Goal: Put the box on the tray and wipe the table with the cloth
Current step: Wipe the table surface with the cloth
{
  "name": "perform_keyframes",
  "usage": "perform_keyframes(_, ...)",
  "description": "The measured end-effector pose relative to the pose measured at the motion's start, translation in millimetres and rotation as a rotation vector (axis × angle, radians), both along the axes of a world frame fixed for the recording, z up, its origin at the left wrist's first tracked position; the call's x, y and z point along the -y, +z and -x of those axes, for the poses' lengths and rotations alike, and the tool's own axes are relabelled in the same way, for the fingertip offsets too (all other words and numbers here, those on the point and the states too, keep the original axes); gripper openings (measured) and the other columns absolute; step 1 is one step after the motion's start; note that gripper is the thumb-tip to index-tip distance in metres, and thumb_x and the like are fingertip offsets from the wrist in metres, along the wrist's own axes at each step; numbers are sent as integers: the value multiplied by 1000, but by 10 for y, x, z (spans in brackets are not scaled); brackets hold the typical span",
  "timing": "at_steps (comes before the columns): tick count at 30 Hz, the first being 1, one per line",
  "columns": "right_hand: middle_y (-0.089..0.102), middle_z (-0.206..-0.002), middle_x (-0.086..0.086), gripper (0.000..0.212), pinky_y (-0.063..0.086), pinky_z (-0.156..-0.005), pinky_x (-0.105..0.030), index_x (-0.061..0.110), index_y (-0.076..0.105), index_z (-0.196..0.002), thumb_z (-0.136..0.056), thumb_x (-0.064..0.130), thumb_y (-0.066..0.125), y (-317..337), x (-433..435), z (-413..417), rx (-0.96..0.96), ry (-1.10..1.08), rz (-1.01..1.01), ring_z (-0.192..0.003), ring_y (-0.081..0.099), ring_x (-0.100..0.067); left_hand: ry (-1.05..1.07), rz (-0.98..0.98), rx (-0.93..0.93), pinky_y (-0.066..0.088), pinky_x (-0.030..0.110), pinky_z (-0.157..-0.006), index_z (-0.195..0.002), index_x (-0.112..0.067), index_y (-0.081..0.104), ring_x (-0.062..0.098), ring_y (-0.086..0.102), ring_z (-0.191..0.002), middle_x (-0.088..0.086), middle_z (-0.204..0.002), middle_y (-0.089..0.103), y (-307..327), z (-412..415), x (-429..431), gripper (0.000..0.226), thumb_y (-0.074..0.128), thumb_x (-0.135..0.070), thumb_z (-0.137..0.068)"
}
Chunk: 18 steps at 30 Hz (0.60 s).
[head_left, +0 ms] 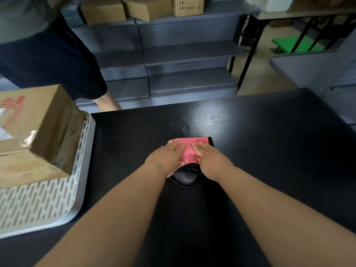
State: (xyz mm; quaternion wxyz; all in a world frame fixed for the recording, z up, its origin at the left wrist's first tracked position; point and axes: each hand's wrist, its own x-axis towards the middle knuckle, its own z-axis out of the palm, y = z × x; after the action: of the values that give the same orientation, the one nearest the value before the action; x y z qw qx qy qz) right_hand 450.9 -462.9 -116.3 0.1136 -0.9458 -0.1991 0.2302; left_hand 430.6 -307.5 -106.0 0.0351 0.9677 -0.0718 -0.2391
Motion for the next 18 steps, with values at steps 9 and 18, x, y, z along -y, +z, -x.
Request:
perform_keyframes(9, -1, -161, 1, 55, 12, -121, -38, 22, 6, -151, -102, 19, 30, 48, 620, 1092, -43, -25, 31, -148, 1, -17, -23, 21, 11, 11, 36, -120, -153, -20, 4, 21, 3, -149, 5, -161, -5, -7, 1072, 612, 64, 38, -36, -100)
perform_keyframes(18, 0, -161, 2, 57, 15, -121, -39, 23, 5, -151, -101, 16, 33, 52, 976, 2048, -35, -8, 54, -148, 4, -18, 2, 44, 37, 12, 36, -120, -153, -19, 5, 20, 3, -149, 5, -161, -5, -24, 2097, 986, 64, 38, -35, -100)
